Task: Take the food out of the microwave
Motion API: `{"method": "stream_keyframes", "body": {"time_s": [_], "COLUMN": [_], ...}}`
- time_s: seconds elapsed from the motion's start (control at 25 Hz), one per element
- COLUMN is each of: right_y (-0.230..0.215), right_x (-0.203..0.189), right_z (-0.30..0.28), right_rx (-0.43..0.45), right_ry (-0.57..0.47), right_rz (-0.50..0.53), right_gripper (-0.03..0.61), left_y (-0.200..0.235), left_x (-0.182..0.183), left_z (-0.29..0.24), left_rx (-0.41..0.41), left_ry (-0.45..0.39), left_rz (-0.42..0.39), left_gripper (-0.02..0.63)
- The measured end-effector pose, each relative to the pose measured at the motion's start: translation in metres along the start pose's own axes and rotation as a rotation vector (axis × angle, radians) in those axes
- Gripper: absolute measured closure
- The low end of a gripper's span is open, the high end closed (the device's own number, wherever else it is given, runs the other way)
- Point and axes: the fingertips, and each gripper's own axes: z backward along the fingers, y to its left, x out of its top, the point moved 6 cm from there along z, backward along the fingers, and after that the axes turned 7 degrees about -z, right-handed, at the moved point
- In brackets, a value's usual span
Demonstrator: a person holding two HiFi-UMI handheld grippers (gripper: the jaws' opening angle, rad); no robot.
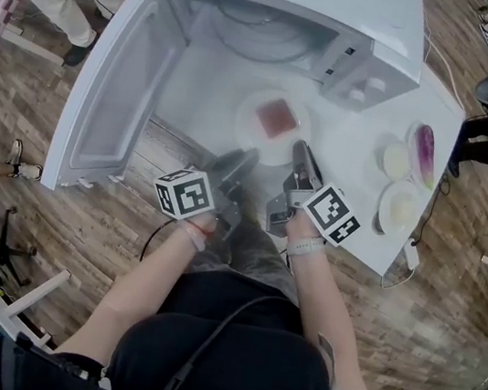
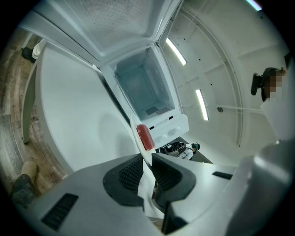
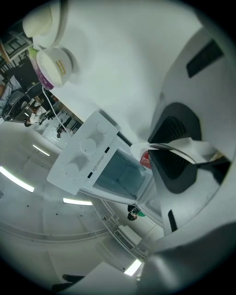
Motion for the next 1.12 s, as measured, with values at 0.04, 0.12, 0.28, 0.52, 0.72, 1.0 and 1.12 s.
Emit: {"method": "stream_keyframes", "body": {"time_s": [0.04,0.12,0.28,0.52,0.72,1.0,1.12], "right_y": [-0.001,-0.003,-0.006,-0.011,-0.014,-0.015,-0.014], "right_x": [-0.001,-0.001,-0.006,-0.012,-0.016,-0.024,-0.028], "right_z": [0.003,0.008,0.016,0.029,0.038,0.046,0.047], "right_rx": [0.001,0.003,0.011,0.016,0.013,0.006,0.002], "right_ry": [0.001,0.002,0.012,0.034,0.047,0.042,0.038], "right_rz": [0.0,0.0,-0.001,-0.001,-0.005,-0.019,-0.022], "right_gripper": [0.518,0.518,0.52,0.522,0.522,0.523,0.523], "left_y": [-0.001,-0.003,-0.006,-0.011,-0.015,-0.015,-0.014], "left_x": [-0.003,-0.007,-0.016,-0.031,-0.04,-0.046,-0.045], "left_z": [0.001,0.003,0.009,0.019,0.025,0.033,0.036], "left_rx": [0.001,0.002,0.009,0.019,0.025,0.019,0.016], "left_ry": [0.0,-0.001,-0.009,-0.023,-0.023,-0.009,0.0], "left_rz": [-0.002,-0.007,-0.005,0.01,0.015,0.024,0.02], "left_gripper": [0.552,0.552,0.552,0.552,0.552,0.552,0.552]}}
